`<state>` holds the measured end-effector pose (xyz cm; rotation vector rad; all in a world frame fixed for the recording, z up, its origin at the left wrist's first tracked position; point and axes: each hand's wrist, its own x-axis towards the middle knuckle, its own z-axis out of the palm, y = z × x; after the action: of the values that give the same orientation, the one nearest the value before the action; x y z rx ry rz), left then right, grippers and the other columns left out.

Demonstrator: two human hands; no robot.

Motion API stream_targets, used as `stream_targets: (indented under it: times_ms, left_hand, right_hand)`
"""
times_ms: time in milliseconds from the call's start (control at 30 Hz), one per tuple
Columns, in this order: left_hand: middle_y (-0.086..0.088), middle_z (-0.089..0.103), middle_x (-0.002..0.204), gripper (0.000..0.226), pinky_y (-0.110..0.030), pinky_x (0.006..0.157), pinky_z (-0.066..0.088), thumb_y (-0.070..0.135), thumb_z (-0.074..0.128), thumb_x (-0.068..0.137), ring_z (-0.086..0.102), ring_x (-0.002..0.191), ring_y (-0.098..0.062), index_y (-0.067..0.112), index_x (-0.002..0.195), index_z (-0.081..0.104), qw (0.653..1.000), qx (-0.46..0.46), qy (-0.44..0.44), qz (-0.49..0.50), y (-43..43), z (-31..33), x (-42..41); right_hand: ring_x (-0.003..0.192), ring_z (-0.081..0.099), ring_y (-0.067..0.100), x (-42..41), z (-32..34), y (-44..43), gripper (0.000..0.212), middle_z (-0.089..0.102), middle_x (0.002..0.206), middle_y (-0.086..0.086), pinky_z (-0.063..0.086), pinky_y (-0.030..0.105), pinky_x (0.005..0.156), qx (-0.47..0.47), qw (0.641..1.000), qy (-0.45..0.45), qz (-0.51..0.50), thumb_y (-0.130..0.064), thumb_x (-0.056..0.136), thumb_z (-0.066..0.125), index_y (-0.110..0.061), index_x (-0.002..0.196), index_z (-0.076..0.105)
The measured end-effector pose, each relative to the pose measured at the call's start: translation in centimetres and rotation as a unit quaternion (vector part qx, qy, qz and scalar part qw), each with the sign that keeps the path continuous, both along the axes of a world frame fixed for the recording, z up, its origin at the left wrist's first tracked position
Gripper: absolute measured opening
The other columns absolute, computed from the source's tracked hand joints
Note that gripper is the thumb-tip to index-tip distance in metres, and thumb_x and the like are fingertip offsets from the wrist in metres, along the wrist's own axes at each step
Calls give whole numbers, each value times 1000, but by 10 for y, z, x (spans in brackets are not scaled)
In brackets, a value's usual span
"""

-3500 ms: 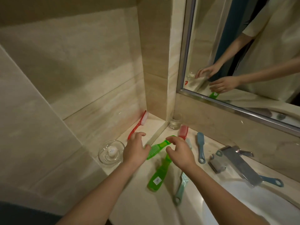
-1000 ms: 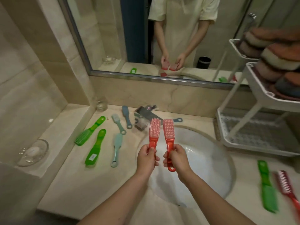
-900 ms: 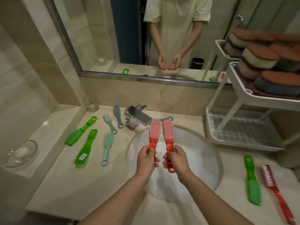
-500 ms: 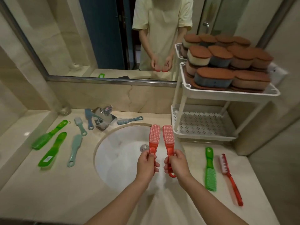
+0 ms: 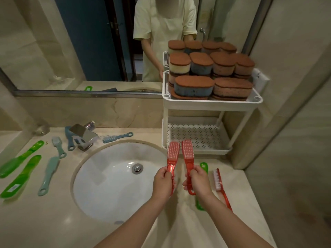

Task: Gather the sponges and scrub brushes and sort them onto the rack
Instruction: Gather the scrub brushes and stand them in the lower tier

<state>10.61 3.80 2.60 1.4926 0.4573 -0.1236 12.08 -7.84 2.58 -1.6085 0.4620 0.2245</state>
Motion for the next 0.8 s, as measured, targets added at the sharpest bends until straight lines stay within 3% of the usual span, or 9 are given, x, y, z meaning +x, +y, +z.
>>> stream_targets:
  times_ms: [167,300,400,467,567,667,733,800]
  left_hand:
    - [-2,49,63,19,-24,49,35,11,42,97,44,53,-12,14,85,56,998,43,1,-47,-17,11,33]
    - [2,63,79,30,-16,55,44,3,35,97,59,67,-9,18,102,60,996,58,-25,-66,-25,23,64]
    - [-5,64,91,33,-23,61,47,1,34,96,60,74,-15,15,114,57,994,84,-5,-69,-39,27,109]
    - [-7,63,87,34,-20,58,47,-1,33,93,59,66,-13,18,108,57,993,92,7,-75,-36,33,121]
    - [-15,65,91,31,-27,65,44,1,37,90,55,73,-21,15,108,57,986,130,34,-95,-40,35,143]
    - [-8,55,68,21,-29,59,41,-1,40,88,50,64,-22,12,83,55,975,180,57,-119,-39,27,170]
    - [-4,53,64,24,-26,51,40,7,38,94,49,58,-18,13,77,54,972,194,68,-112,-40,22,181]
    - [-7,59,73,24,-27,55,44,18,39,99,56,65,-20,10,88,59,972,196,84,-102,-40,17,188]
  right_hand:
    - [41,57,18,30,11,-16,20,60,58,14,44,21,39,6,1000,2,-5,-1,92,39,-8,87,57]
    - [49,62,20,58,18,-23,21,64,62,11,48,23,44,7,1000,-21,12,-2,92,43,-10,87,62]
    - [51,62,22,108,11,-33,23,65,59,9,49,26,48,-18,999,-11,25,4,87,46,-7,81,65]
    - [57,61,26,120,15,-32,23,64,65,13,49,30,53,-41,999,-9,35,5,85,48,-8,78,65]
    - [64,63,29,145,16,-34,27,65,73,14,54,37,63,-74,996,9,43,2,87,52,-15,68,63]
    - [79,64,36,174,8,-35,29,66,84,24,53,54,79,-67,996,36,54,8,86,46,-9,67,61]
    - [82,65,35,187,1,-36,24,68,90,25,54,51,79,-71,994,65,44,6,86,46,-7,73,63]
    - [82,65,31,194,-5,-35,18,68,93,22,55,47,76,-81,993,76,41,3,86,49,-3,82,66]
